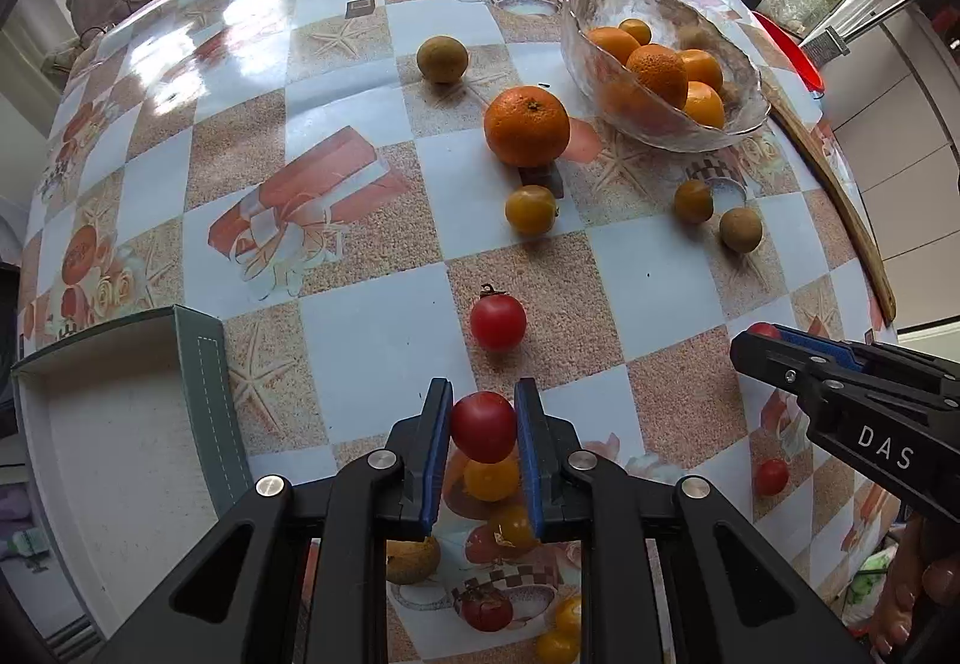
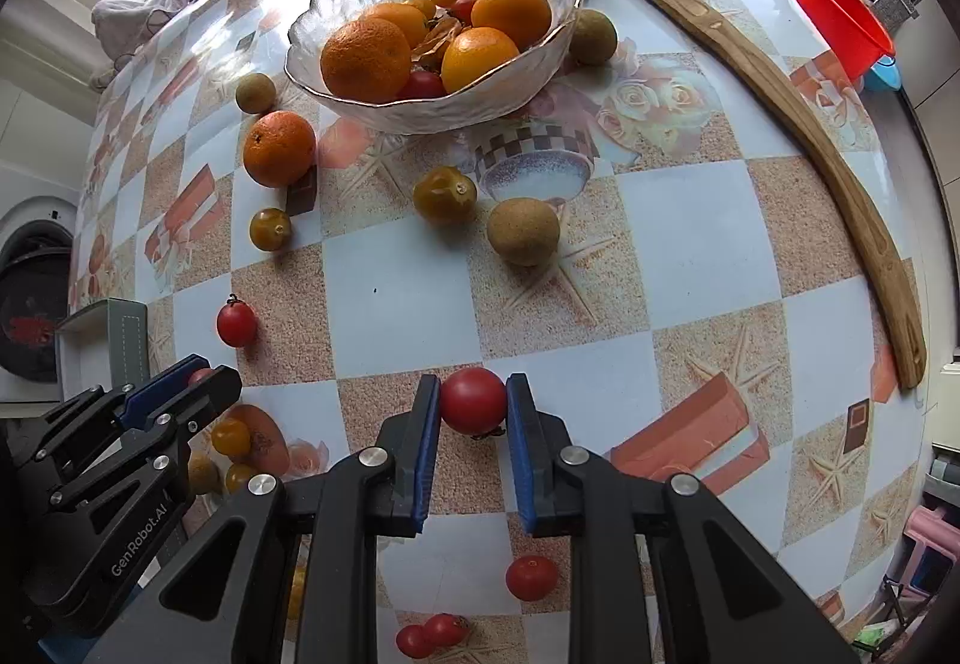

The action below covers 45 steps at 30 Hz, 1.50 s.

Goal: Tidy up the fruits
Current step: 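Carry both red tomatoes over the white tray and open both tools to drop them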

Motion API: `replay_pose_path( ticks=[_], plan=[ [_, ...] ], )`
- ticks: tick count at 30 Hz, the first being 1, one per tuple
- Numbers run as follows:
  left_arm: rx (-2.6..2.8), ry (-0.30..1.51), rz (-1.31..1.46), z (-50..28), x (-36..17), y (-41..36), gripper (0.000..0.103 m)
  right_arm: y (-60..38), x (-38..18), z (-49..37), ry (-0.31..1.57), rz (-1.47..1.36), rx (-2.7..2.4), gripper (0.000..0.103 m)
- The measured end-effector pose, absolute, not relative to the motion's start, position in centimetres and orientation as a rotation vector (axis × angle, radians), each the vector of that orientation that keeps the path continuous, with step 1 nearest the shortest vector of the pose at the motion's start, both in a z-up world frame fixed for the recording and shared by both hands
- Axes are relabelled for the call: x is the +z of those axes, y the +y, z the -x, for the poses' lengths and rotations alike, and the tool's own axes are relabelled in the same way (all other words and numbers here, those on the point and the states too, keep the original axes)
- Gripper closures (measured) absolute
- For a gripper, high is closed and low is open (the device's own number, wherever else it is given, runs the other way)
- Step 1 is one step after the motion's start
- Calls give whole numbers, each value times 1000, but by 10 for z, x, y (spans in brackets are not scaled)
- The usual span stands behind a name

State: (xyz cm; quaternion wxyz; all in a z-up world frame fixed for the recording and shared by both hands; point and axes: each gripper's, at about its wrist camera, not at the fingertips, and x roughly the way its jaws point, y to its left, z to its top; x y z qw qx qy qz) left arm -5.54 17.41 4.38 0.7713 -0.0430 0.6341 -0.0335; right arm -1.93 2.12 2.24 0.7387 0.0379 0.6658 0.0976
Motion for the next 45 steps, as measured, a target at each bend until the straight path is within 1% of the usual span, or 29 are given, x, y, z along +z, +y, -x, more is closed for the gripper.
replay_pose_path(
  ticks=[9, 14, 23, 28, 33, 38, 45],
  plan=[
    [-42, 1326, 145, 87, 81, 205, 80, 36, 53, 45, 1456, -89, 286, 79],
    [10, 1304, 168, 107, 88, 233, 80, 48, 69, 68, 1459, -78, 345, 79],
    [163, 1298, 190, 151, 88, 306, 80, 132, 76, 86, 1470, -15, 496, 79],
    [246, 1306, 218, 169, 77, 351, 80, 192, 71, 89, 1473, 31, 574, 79],
    [295, 1325, 222, 174, 58, 383, 80, 249, 53, 88, 1488, 93, 625, 79],
    [302, 1332, 194, 173, 40, 394, 80, 283, 27, 83, 1525, 143, 621, 79],
    [296, 1372, 160, 180, 24, 392, 78, 299, 6, 79, 1540, 219, 592, 78]
  ],
)
